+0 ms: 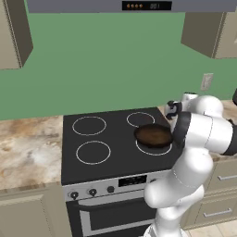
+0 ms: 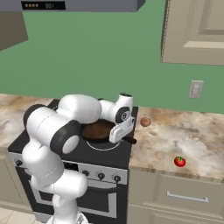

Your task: Place the pan on the front right burner on the stove. Then place the tomato and the onion in the pan and turn on the front right burner.

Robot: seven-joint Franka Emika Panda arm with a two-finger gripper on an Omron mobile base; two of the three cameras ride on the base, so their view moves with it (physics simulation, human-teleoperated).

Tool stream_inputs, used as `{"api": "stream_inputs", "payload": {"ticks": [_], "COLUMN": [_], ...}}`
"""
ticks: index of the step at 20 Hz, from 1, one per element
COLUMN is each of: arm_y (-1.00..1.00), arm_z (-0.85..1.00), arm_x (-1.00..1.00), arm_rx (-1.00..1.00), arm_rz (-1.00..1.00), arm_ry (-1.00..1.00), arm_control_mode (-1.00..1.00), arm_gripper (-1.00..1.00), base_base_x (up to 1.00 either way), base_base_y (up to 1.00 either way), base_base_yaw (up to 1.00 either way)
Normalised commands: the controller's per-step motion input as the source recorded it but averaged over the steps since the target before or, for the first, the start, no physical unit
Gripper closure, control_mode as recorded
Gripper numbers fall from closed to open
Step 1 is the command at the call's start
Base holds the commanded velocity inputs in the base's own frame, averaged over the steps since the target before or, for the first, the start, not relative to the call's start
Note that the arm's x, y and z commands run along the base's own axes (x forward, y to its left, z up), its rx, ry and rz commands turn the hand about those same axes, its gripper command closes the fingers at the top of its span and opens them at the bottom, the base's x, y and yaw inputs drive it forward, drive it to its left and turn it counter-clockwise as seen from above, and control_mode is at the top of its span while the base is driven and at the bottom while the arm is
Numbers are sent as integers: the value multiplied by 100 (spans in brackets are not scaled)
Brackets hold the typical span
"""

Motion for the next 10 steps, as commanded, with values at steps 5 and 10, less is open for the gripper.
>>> {"api": "stream_inputs", "payload": {"ticks": [5, 10], "arm_y": [0, -1], "arm_z": [-19, -6], "arm_x": [1, 9], "arm_rx": [0, 0], "arm_rz": [0, 0], "arm_ry": [0, 0], "arm_control_mode": [-100, -100], "arm_gripper": [100, 100], "base_base_x": [0, 0], "base_base_y": [0, 0], "base_base_yaw": [0, 0]}}
